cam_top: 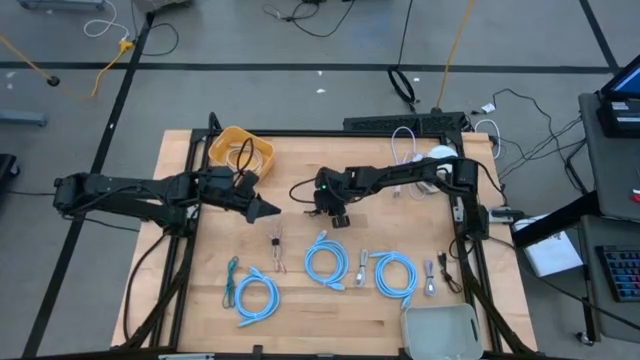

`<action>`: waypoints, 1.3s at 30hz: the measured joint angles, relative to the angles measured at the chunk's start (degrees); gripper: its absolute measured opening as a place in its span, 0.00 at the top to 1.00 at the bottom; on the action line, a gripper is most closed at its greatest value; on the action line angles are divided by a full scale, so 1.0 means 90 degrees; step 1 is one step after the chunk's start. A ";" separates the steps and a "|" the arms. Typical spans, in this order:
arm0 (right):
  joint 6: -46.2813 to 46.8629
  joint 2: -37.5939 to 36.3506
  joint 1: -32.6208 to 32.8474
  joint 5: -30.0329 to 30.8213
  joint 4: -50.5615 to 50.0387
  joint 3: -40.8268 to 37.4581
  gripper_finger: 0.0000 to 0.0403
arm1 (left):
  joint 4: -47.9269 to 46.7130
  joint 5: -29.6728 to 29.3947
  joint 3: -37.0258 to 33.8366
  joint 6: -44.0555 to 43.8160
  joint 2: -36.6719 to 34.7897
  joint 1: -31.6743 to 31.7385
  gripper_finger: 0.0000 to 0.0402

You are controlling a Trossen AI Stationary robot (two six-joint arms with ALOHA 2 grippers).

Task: Pick & Place USB Port
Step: Put the top black charger cable into the gray bin

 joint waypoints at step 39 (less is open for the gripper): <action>0.3095 -0.3088 0.2023 0.0030 -0.3839 -0.0018 0.89 | -0.0035 -0.0066 0.0000 0.0380 -0.0002 -0.0256 0.99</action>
